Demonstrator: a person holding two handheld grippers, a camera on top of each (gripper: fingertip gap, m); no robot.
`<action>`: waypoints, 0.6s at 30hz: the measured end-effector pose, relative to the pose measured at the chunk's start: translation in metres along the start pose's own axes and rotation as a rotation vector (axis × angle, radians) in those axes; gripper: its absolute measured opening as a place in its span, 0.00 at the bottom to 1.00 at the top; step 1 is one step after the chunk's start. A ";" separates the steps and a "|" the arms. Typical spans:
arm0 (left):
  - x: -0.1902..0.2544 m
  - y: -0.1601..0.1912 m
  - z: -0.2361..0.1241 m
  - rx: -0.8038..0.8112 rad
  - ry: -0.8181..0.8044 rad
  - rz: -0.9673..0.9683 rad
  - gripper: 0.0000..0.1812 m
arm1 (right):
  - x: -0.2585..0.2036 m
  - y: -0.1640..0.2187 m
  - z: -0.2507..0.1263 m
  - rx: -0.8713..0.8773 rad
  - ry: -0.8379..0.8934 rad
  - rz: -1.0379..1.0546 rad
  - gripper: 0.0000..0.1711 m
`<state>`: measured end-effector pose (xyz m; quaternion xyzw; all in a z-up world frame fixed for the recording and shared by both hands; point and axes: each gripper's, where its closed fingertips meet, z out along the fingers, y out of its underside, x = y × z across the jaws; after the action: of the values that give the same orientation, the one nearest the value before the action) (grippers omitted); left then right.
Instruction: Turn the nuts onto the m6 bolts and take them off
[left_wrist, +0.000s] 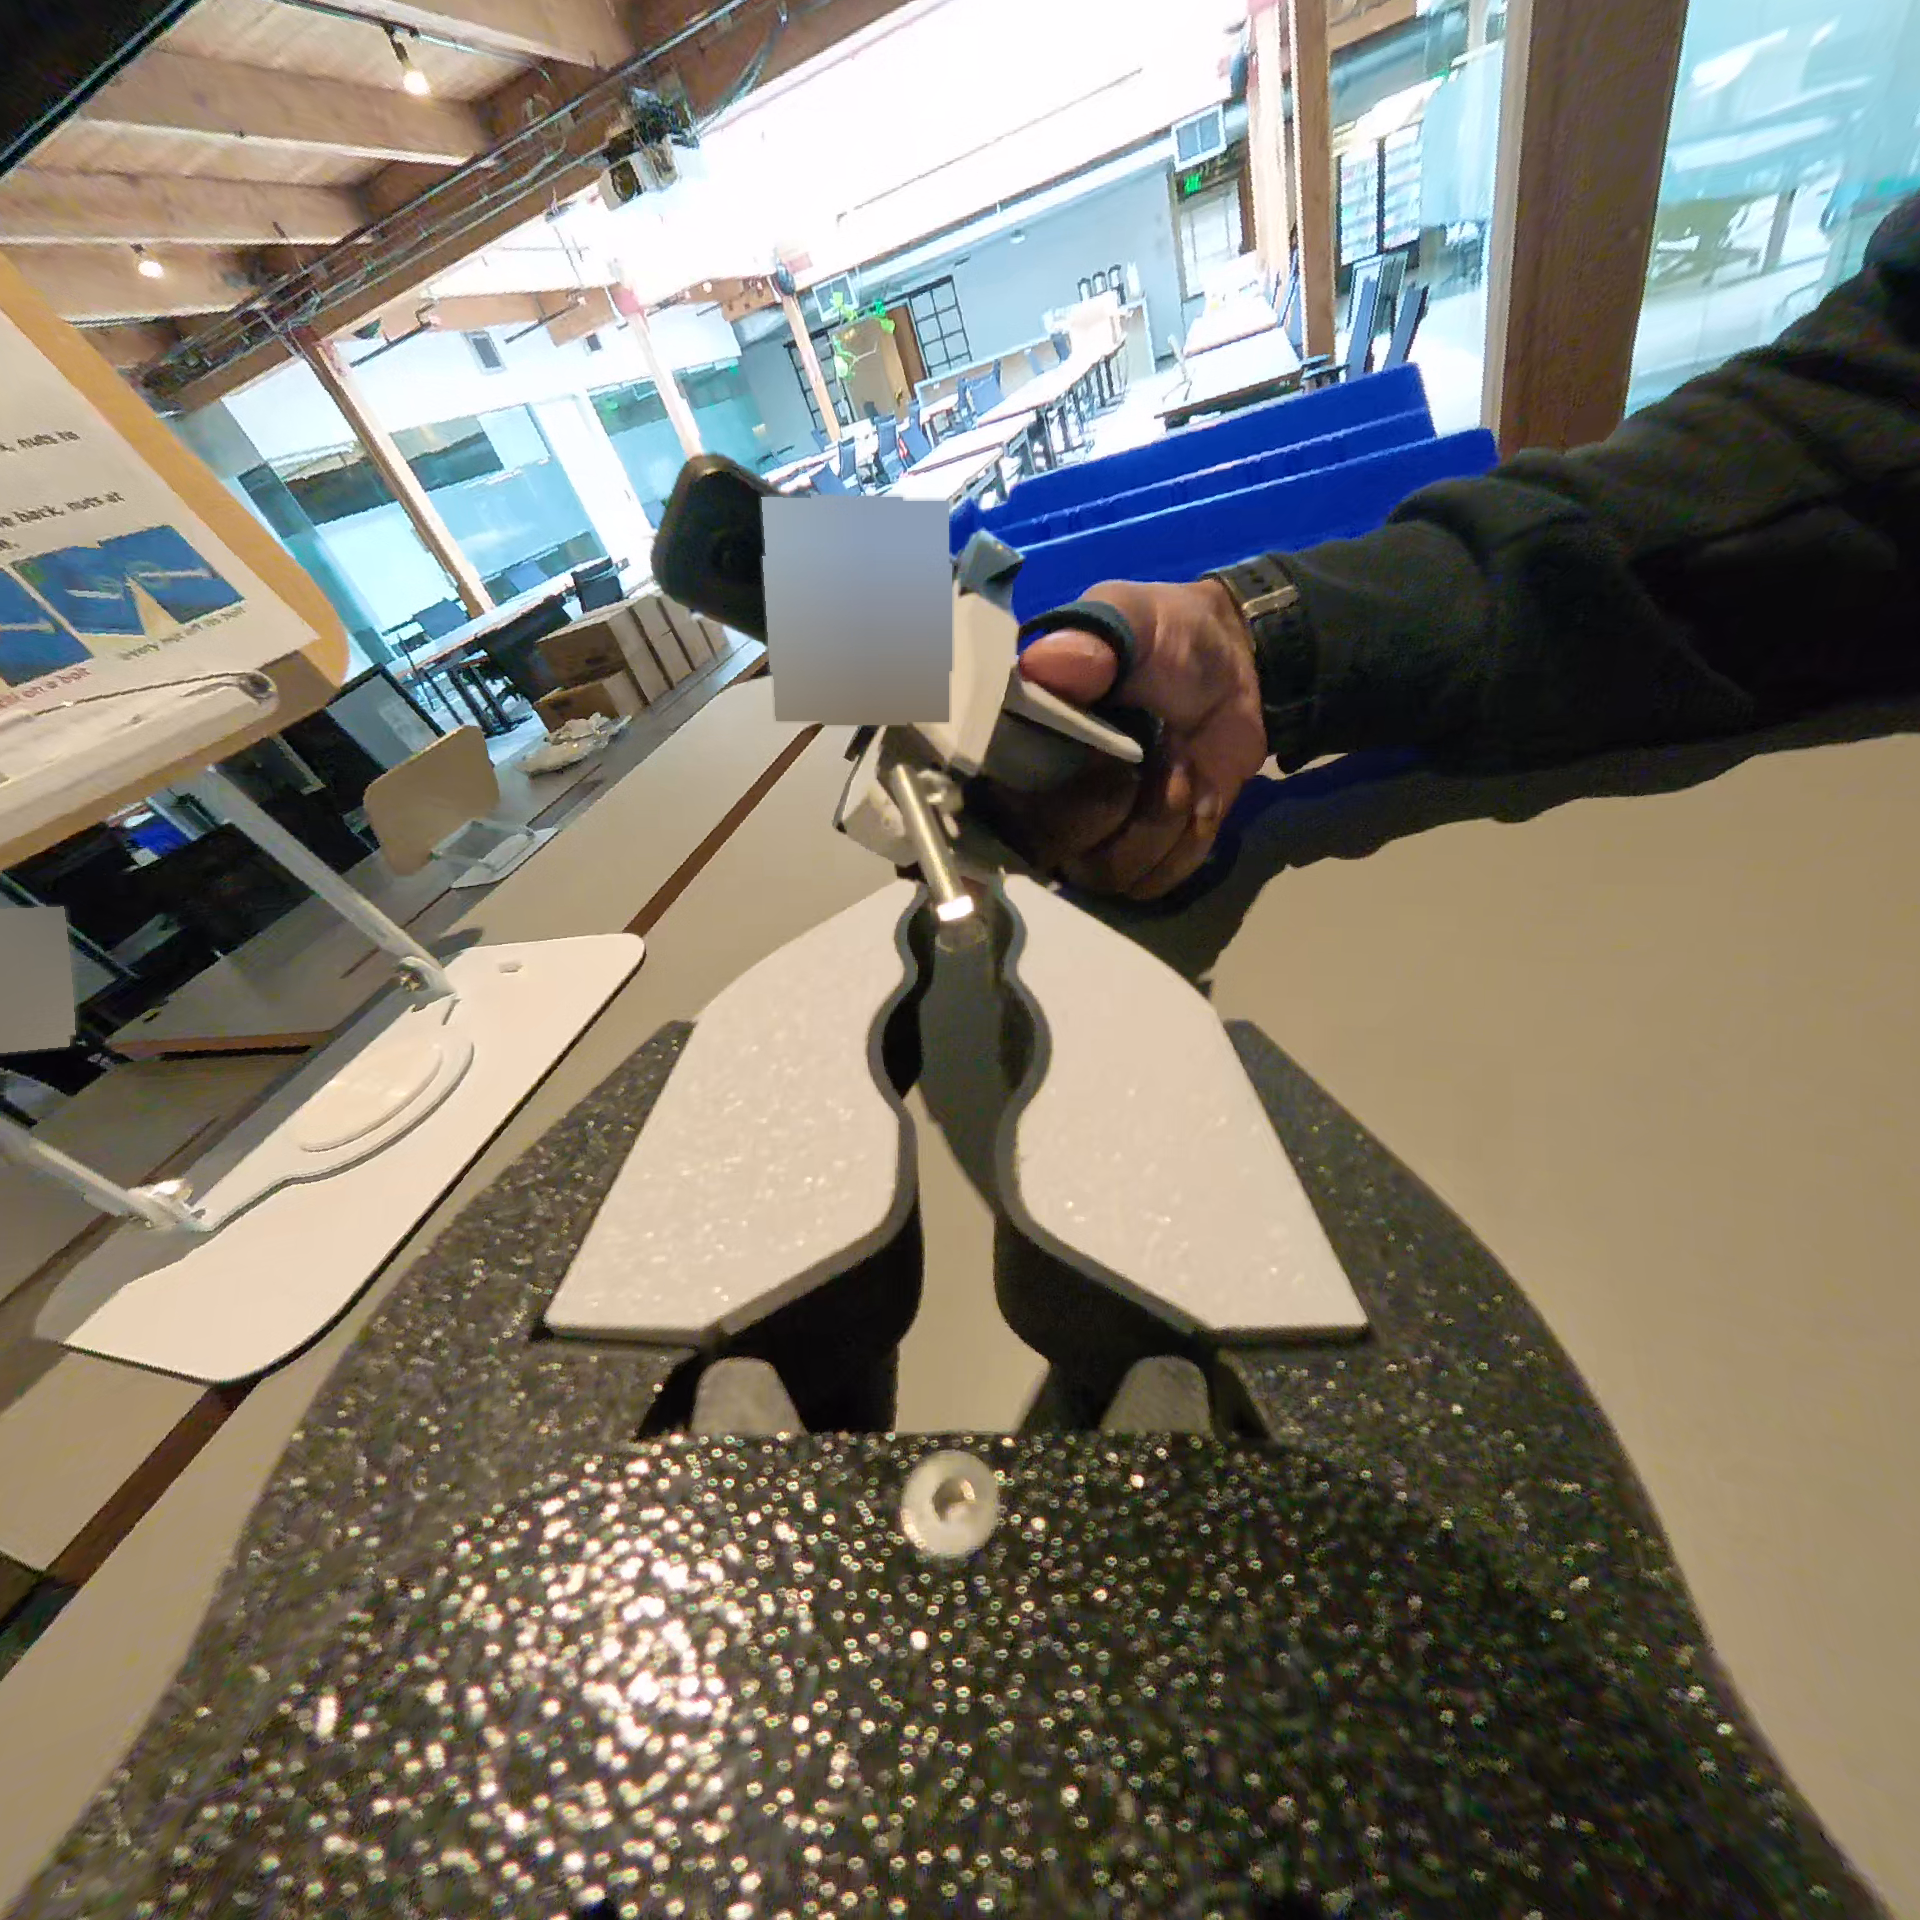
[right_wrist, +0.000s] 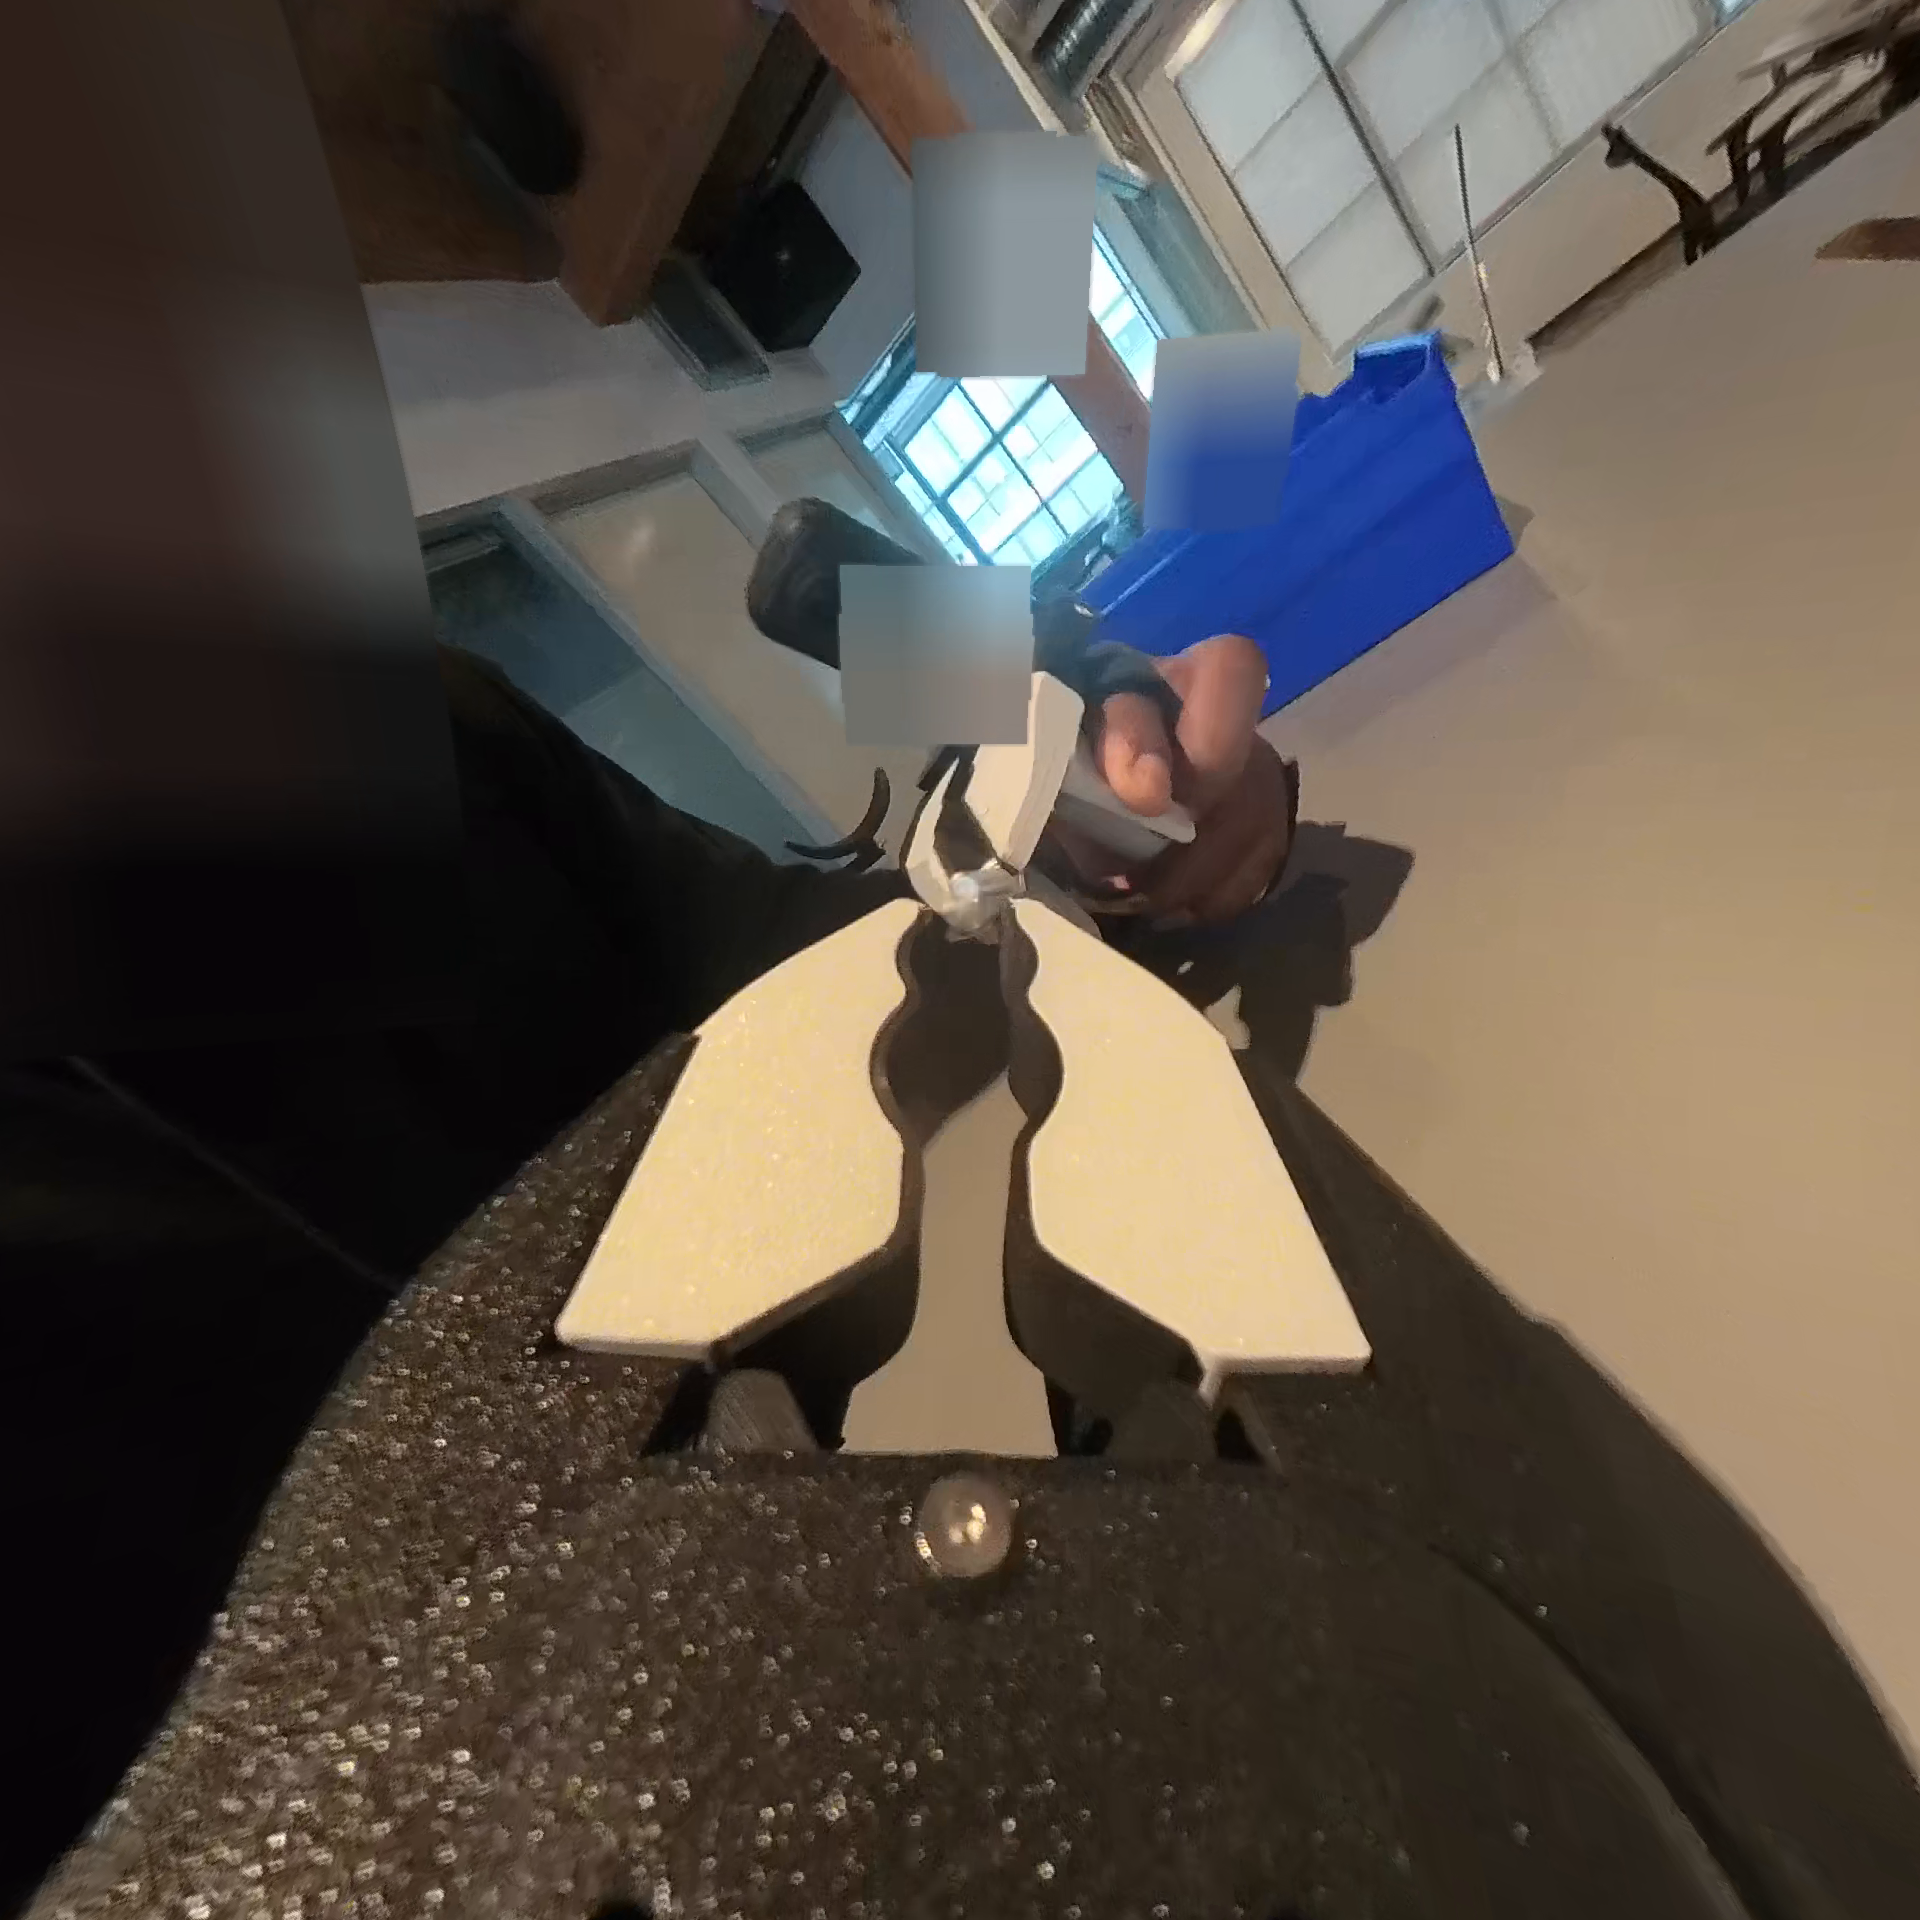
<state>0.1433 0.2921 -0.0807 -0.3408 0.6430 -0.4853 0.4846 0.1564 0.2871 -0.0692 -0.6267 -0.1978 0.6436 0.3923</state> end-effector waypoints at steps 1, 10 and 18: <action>-0.001 -0.001 -0.001 0.007 -0.001 -0.006 0.05 | -0.001 -0.001 0.000 0.005 -0.004 -0.003 0.07; -0.005 0.014 -0.007 -0.040 0.012 -0.067 0.05 | 0.010 0.006 -0.006 -0.043 0.069 -0.008 0.05; -0.011 0.020 -0.009 -0.061 -0.038 -0.073 0.05 | 0.018 0.003 -0.013 0.009 0.176 -0.099 0.05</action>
<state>0.1384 0.3105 -0.0961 -0.3879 0.6354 -0.4762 0.4681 0.1698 0.2957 -0.0847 -0.6685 -0.1904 0.5668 0.4422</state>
